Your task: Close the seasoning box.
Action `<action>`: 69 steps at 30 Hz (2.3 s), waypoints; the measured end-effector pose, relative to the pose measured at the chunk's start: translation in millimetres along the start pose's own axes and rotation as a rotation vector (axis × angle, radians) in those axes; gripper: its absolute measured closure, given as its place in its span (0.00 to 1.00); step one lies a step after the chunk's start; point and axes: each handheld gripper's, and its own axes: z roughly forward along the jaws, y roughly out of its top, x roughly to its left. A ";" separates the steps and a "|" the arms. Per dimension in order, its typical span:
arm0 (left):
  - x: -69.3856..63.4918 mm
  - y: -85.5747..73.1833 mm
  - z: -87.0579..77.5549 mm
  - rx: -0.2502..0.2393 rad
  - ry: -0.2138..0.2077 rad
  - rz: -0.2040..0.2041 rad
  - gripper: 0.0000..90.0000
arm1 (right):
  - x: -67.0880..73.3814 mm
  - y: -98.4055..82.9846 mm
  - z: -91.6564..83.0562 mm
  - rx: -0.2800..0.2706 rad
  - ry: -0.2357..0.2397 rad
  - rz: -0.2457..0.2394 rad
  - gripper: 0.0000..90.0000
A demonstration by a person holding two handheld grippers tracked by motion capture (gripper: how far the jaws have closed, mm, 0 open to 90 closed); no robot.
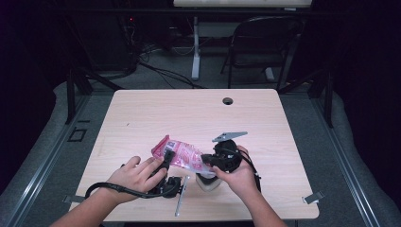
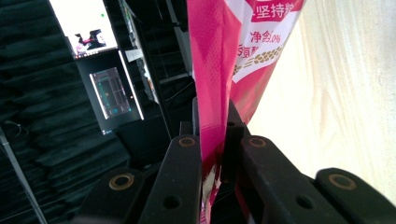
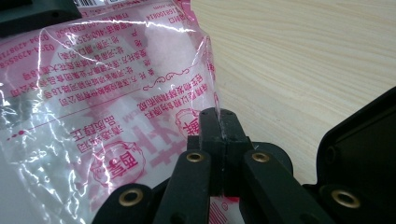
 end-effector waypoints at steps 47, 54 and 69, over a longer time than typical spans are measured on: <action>-45.9 -20.2 8.3 -0.038 -0.007 -0.381 0.99 | 7.4 9.1 -3.3 0.026 0.068 -0.046 1.00; -50.7 -21.2 11.0 -0.049 -0.020 -0.486 0.99 | 8.8 13.3 -2.0 0.035 0.065 -0.051 1.00; -59.2 -26.2 18.7 -0.092 -0.104 -0.700 0.99 | 9.9 18.6 3.3 0.053 0.055 -0.050 1.00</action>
